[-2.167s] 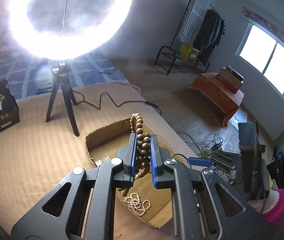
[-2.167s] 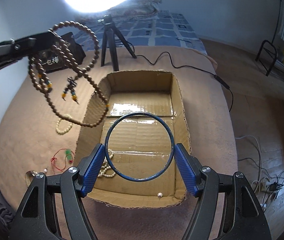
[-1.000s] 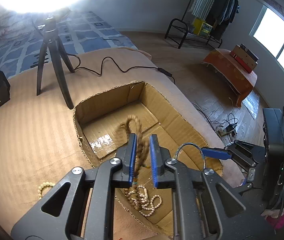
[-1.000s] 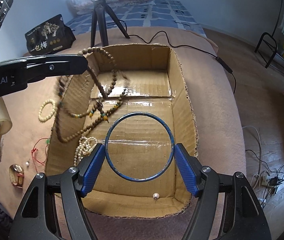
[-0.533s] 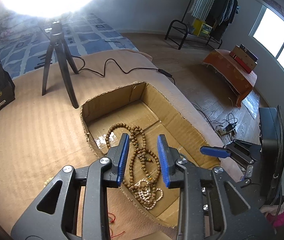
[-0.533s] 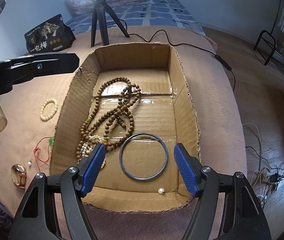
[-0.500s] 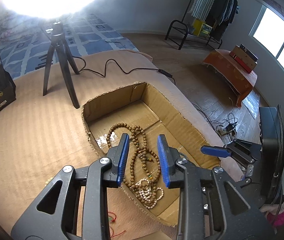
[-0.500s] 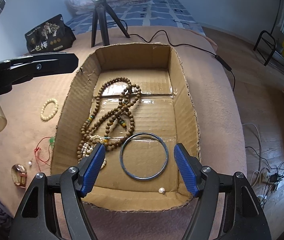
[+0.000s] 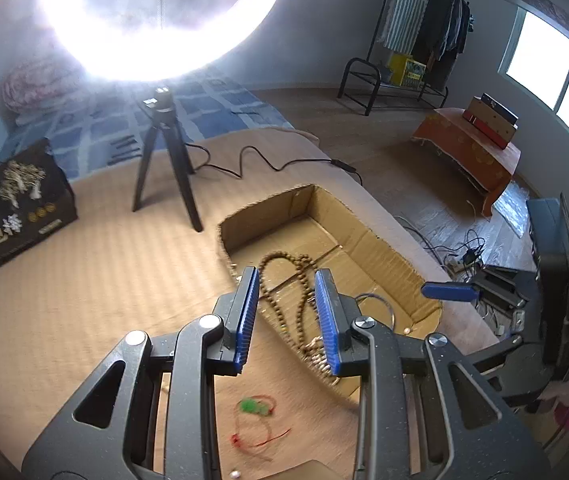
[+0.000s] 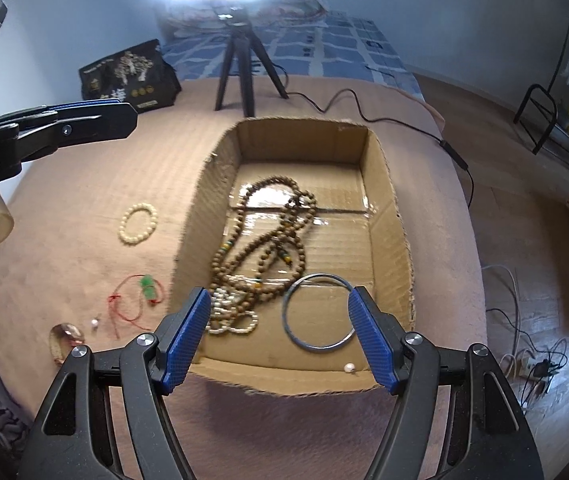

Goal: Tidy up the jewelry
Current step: 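Move the left tool to the brown watch while the right tool approaches the pearl earring, then close the left tool on the watch strap while the right tool grips the pearl earring, then carry the watch in the left tool and earring in the right tool over the box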

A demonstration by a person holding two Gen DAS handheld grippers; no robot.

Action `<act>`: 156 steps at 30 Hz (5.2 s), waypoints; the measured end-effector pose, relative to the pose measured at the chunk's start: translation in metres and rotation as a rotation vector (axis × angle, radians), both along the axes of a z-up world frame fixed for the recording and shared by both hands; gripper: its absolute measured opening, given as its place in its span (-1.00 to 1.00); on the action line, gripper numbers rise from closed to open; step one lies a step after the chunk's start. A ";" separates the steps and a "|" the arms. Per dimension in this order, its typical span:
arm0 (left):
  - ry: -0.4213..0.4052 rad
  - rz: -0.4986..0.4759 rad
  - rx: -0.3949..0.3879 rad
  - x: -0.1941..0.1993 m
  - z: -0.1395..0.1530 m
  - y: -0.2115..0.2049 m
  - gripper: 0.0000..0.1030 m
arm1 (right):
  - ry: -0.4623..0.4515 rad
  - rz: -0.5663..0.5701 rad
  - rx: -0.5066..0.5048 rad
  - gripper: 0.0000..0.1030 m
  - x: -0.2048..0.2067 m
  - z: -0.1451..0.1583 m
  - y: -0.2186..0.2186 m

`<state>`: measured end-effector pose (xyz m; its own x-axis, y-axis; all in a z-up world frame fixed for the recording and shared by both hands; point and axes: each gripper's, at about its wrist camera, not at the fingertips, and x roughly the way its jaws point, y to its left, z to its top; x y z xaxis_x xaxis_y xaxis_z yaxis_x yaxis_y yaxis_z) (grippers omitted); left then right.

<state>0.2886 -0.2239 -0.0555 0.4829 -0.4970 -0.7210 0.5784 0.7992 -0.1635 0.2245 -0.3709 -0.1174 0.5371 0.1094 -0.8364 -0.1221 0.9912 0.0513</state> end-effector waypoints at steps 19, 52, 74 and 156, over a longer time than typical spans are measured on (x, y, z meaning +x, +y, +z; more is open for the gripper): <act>0.024 0.072 0.031 -0.048 -0.005 0.118 -0.45 | -0.045 0.102 -0.014 0.38 -0.029 0.021 0.060; 0.220 0.099 0.009 -0.122 -0.101 0.183 -0.45 | 0.083 0.217 0.181 0.38 -0.033 -0.027 0.135; 0.263 0.099 0.054 -0.125 -0.141 0.176 -0.45 | 0.280 0.142 0.238 -0.25 -0.003 -0.085 0.167; 0.091 0.055 0.026 -0.079 -0.074 0.089 -0.86 | 0.009 -0.009 0.165 -0.86 -0.027 -0.009 0.017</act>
